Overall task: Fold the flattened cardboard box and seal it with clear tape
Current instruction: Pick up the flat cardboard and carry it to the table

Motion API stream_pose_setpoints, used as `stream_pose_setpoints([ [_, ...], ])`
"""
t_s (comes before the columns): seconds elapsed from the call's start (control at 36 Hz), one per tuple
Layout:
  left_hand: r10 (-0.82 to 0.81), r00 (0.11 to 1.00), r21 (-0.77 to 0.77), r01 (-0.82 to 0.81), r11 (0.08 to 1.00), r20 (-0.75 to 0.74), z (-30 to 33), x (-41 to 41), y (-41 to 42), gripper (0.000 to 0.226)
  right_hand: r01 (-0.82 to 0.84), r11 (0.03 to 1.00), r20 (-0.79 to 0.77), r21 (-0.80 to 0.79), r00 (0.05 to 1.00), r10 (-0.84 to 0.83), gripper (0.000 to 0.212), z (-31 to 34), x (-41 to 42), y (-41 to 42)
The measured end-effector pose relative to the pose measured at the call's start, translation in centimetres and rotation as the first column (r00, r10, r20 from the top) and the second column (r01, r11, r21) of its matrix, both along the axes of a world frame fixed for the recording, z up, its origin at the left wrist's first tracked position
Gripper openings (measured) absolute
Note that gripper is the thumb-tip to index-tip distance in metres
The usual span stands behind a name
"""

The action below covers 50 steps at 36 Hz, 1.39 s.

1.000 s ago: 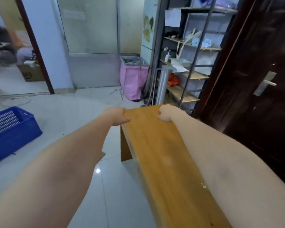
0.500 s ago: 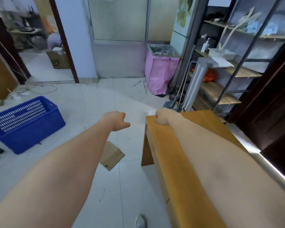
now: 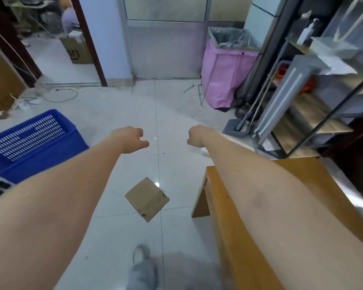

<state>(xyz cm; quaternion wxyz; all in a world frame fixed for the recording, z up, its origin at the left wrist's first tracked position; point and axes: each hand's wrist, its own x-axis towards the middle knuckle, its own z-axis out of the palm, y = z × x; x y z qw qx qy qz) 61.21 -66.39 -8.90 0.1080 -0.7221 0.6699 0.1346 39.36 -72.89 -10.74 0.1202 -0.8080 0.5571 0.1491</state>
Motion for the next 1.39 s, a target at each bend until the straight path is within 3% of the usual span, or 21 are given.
stream_pose_setpoints([
  [0.28,-0.025,0.996,0.072,0.031,0.997,-0.083,-6.0,10.1,-15.1,0.054,0.112,0.985,-0.009,0.133,0.994,-0.112,0.027,-5.9,9.0,-12.5],
  [0.42,-0.044,0.996,0.143,0.055,0.988,-0.075,-9.5,14.4,-21.4,0.054,0.164,0.96,0.023,0.228,0.985,-0.174,0.021,-10.0,12.6,-17.2],
  [0.61,-0.005,0.987,0.2,0.038,0.979,-0.163,-17.5,16.6,-27.7,0.055,0.198,0.917,-0.047,0.346,0.98,-0.193,0.015,-18.7,14.2,-20.1],
  [0.86,0.052,0.984,0.444,0.03,0.896,-0.17,-38.0,17.7,-27.8,0.047,0.297,0.746,-0.072,0.596,0.945,-0.319,0.032,-38.1,15.4,-19.8],
  [1.0,0.125,0.974,0.56,0.003,0.829,-0.19,-52.0,17.8,-25.2,0.045,0.365,0.619,-0.072,0.695,0.892,-0.446,0.03,-51.6,15.8,-17.3],
  [1.19,0.322,0.934,0.616,-0.164,0.77,-0.154,-70.7,18.8,-20.7,0.049,0.42,0.468,-0.151,0.778,0.847,-0.509,0.02,-71.4,16.2,-12.1],
  [1.31,0.428,0.898,0.583,-0.295,0.757,-0.102,-79.6,20.1,-19.9,0.054,0.504,0.399,-0.191,0.766,0.77,-0.608,0.024,-80.3,16.2,-10.3],
  [1.39,0.506,0.859,0.568,-0.378,0.731,-0.079,-85.1,21.1,-20.2,0.056,0.591,0.294,-0.211,0.751,0.636,-0.742,0.028,-85.5,16.2,-10.1],
])
